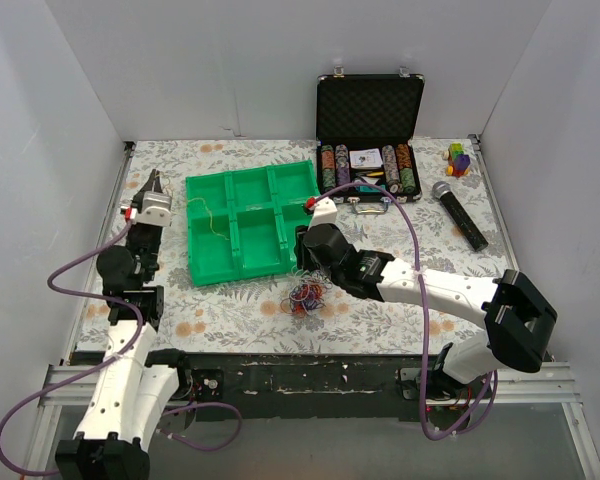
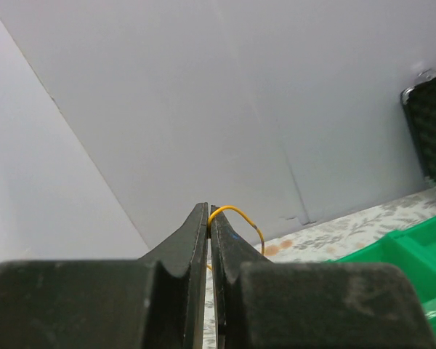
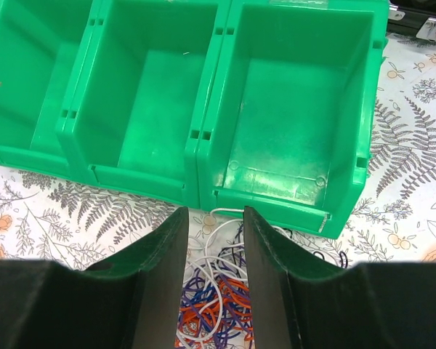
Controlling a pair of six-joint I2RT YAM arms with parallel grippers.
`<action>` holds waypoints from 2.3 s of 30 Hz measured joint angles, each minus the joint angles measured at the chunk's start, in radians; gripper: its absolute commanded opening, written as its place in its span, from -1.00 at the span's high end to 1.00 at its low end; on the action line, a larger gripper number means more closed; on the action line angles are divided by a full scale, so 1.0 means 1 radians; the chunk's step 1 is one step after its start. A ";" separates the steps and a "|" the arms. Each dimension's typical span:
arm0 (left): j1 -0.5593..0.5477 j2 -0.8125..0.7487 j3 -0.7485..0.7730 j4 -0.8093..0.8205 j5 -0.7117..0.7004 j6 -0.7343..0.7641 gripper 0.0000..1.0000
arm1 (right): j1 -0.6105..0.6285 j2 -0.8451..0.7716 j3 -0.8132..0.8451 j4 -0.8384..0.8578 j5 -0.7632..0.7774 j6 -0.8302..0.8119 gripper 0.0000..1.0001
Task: Untangle the cables
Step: Place the cable in the bin.
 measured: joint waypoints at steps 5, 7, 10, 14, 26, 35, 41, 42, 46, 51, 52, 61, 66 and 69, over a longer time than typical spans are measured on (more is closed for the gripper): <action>0.000 0.010 -0.082 0.053 0.002 0.163 1.00 | 0.000 0.000 -0.017 0.005 0.000 0.007 0.16; 0.000 0.013 -0.117 0.058 0.020 0.206 1.00 | 0.000 0.000 -0.023 0.004 0.000 0.008 0.17; 0.000 0.012 -0.140 0.058 0.057 0.254 1.00 | -0.001 -0.001 -0.029 0.006 0.000 0.011 0.19; 0.000 0.002 -0.140 0.082 0.105 0.312 1.00 | -0.001 -0.003 -0.036 0.007 0.000 0.016 0.20; -0.016 -0.014 -0.193 0.122 0.304 0.425 1.00 | -0.006 -0.021 -0.067 0.014 0.000 0.034 0.27; -0.088 0.031 -0.201 0.156 0.422 0.479 1.00 | -0.019 -0.063 -0.113 0.023 -0.003 0.048 0.35; -0.098 0.039 -0.220 0.171 0.537 0.542 1.00 | -0.029 -0.098 -0.136 0.032 -0.003 0.060 0.39; -0.101 0.036 -0.233 0.174 0.555 0.566 1.00 | -0.034 -0.106 -0.146 0.033 -0.003 0.061 0.40; -0.108 0.031 -0.291 0.185 0.616 0.602 1.00 | -0.043 -0.122 -0.175 0.035 -0.005 0.064 0.42; -0.108 0.038 -0.278 0.188 0.646 0.503 1.00 | -0.051 -0.123 -0.181 0.035 -0.011 0.067 0.43; -0.109 0.049 -0.265 0.196 0.635 0.461 1.00 | -0.051 -0.123 -0.181 0.034 -0.012 0.068 0.44; -0.085 0.074 -0.214 0.182 0.503 0.239 1.00 | -0.053 -0.123 -0.181 0.034 -0.016 0.068 0.45; -0.058 0.001 -0.257 0.131 0.489 0.208 1.00 | -0.059 -0.123 -0.181 0.034 -0.019 0.067 0.46; -0.044 -0.014 -0.278 0.101 0.463 0.199 1.00 | -0.060 -0.123 -0.181 0.034 -0.019 0.067 0.46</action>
